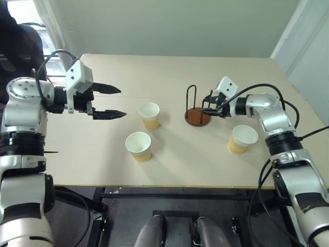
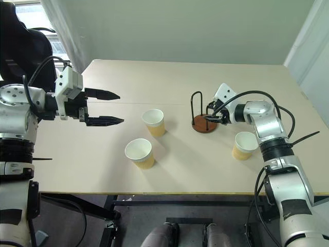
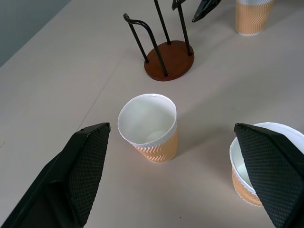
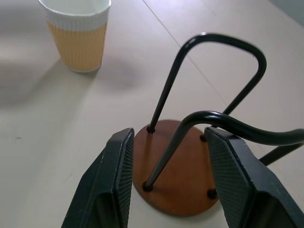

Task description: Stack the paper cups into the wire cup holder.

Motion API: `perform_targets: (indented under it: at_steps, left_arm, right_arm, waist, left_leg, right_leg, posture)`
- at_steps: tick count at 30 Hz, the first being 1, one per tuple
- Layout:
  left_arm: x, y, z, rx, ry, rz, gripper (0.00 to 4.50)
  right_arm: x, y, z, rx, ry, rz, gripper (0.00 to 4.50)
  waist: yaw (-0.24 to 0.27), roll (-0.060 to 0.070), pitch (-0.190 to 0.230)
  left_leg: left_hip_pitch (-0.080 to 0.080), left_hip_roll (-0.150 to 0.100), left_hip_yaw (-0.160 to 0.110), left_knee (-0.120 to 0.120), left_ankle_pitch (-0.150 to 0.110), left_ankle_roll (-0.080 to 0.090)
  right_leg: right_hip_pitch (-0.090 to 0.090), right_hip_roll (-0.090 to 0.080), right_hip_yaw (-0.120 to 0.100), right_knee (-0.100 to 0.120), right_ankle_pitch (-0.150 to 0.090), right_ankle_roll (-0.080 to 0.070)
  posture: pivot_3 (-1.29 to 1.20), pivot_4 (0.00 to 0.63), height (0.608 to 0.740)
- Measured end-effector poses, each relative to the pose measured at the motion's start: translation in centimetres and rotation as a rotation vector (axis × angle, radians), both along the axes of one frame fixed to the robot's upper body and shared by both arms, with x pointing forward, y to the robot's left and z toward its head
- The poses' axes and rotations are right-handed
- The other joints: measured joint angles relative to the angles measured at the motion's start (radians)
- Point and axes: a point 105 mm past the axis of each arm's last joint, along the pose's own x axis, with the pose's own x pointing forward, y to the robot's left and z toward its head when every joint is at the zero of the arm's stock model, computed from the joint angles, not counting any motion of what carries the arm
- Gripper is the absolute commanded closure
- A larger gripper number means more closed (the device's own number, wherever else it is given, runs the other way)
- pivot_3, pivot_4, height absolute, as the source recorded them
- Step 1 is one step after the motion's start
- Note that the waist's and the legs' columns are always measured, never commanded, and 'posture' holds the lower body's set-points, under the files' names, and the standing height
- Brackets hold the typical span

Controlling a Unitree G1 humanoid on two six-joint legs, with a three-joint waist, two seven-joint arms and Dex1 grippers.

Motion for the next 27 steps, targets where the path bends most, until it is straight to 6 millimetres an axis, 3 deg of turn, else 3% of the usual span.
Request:
perform_targets:
  at_steps: [9,18,26,27]
  left_arm:
    - [0.0,0.0,0.0,0.001,0.000,0.000,0.03]
    - [0.0,0.2,0.0,0.002,0.006,0.007,0.03]
    - [-0.1,0.5,-0.2,0.007,0.016,0.019,0.03]
    - [-0.2,0.6,-0.2,0.008,0.015,0.019,0.00]
  right_arm:
    - [-0.1,0.2,-0.9,-0.020,0.042,-0.017,2.17]
    - [0.3,2.2,-2.3,-0.004,0.052,-0.058,2.17]
    - [0.9,1.4,-3.1,-0.021,0.064,-0.109,2.17]
    - [0.9,1.3,-3.2,-0.021,0.065,-0.111,2.35]
  waist:
    - [-0.001,0.000,0.000]
    - [-0.001,0.000,0.000]
    - [0.000,0.000,0.000]
    - [0.000,0.000,0.000]
  left_leg:
    - [0.000,0.000,0.000,0.000,0.000,0.000]
    - [0.000,0.000,0.000,0.000,0.000,0.000]
    - [0.000,0.000,0.000,0.000,-0.001,-0.001]
    - [0.000,0.000,0.000,0.000,-0.001,-0.001]
  right_leg:
    - [0.000,0.000,0.000,0.000,0.000,0.000]
    - [-0.001,0.000,0.000,0.001,0.000,-0.001]
    - [-0.001,0.000,0.000,0.001,0.000,-0.001]
    - [-0.001,0.000,0.000,0.001,0.000,-0.001]
  posture:
    - [0.00,0.150,0.740]
    - [0.00,0.150,0.740]
    - [0.00,0.150,0.740]
    - [0.00,0.150,0.740]
